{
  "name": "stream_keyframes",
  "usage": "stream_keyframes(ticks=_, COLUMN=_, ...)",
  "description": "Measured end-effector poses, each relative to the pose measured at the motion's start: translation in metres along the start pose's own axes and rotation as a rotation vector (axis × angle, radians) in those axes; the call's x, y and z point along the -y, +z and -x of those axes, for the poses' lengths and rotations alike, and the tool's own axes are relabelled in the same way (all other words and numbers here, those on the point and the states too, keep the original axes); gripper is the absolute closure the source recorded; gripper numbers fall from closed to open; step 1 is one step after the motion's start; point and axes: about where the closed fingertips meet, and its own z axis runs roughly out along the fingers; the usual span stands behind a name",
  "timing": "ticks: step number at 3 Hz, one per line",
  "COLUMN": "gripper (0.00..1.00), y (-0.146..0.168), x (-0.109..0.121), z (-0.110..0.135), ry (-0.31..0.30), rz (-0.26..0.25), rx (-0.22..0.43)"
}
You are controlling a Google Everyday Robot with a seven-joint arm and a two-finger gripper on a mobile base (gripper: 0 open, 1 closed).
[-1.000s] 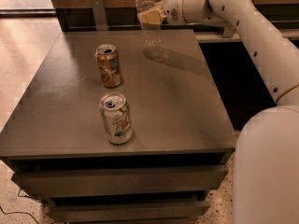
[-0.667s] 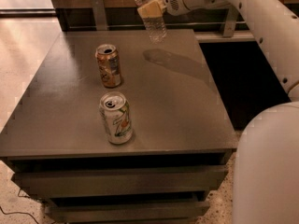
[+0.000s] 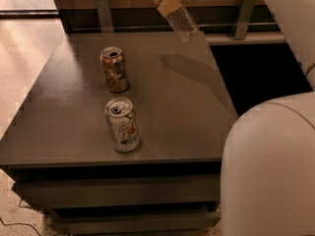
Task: Knock water bottle over
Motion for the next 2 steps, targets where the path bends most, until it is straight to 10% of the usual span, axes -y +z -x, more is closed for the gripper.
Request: stream_keyframes(ticks=2, gripper=1.0, y=0.012, x=0.008, z=-0.047, ry=0.049, rz=0.022, rx=-0.178)
